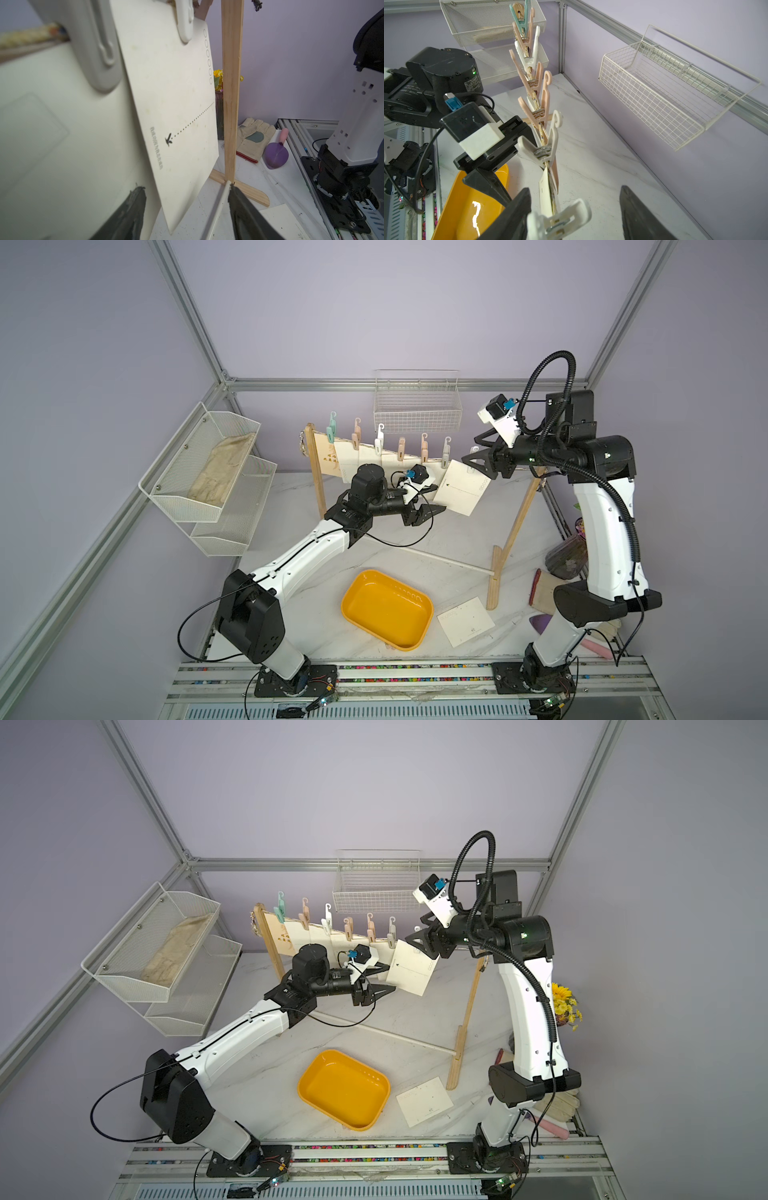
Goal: Remove the postcards from the strings
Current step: Pinch the postcard on the clothesline, then remove the clamp from the clothesline.
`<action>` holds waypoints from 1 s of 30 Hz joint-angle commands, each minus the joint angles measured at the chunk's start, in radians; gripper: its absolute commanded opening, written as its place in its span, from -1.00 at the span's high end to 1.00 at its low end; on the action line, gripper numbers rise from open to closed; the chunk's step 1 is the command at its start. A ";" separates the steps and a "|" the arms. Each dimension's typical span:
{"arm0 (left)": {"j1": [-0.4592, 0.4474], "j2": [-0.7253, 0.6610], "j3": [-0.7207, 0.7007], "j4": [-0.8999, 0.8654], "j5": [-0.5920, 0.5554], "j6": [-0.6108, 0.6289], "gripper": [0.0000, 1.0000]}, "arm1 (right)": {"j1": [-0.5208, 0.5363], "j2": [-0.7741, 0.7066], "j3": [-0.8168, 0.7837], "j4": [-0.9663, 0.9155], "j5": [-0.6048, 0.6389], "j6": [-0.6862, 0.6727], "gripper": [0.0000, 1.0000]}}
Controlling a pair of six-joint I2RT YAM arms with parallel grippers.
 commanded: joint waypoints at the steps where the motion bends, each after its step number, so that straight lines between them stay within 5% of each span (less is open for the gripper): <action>1: -0.001 -0.001 0.074 0.021 0.019 -0.001 -0.28 | 0.011 0.028 -0.011 -0.035 -0.029 -0.036 -0.35; 7: -0.001 0.010 0.074 0.040 0.018 -0.006 -0.16 | 0.018 0.021 -0.008 -0.040 -0.087 -0.042 -0.26; 19: -0.001 0.036 0.075 0.096 0.020 -0.079 0.53 | 0.019 -0.026 -0.031 -0.030 -0.121 -0.057 0.04; 30: 0.000 0.059 0.091 0.116 0.027 -0.117 0.86 | 0.017 -0.058 -0.056 -0.005 -0.099 -0.060 0.33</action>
